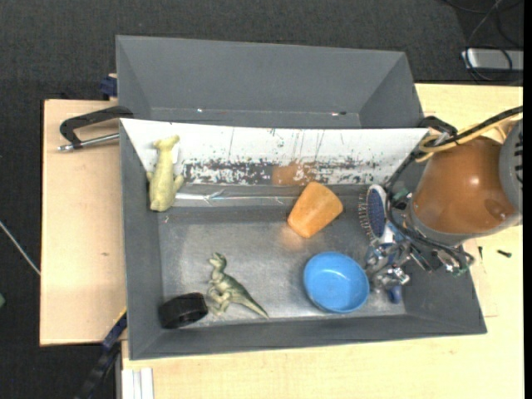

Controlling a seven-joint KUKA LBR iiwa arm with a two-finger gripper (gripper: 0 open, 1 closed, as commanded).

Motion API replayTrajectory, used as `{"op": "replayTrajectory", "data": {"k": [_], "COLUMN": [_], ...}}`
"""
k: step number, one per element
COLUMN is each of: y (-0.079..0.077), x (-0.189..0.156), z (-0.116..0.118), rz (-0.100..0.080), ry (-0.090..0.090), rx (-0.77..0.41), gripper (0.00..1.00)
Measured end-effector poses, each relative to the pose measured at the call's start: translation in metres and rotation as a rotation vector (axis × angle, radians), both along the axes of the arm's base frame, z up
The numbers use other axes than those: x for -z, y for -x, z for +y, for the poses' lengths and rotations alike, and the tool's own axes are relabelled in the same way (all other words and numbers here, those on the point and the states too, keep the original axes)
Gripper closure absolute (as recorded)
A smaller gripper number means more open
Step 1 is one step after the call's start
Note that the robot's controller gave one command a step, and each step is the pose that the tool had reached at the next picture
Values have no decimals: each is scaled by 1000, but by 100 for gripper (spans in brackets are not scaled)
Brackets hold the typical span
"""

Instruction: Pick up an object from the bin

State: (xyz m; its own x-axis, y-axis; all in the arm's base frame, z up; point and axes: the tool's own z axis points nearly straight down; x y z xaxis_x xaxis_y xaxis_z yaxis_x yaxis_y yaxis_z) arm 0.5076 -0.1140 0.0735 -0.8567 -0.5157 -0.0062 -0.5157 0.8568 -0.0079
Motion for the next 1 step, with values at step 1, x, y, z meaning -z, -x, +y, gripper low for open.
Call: {"op": "replayTrajectory", "data": {"k": [1], "y": [-4], "x": [-67], "z": [25], "rz": [-3], "ry": [-5], "rx": [30], "gripper": [100]}}
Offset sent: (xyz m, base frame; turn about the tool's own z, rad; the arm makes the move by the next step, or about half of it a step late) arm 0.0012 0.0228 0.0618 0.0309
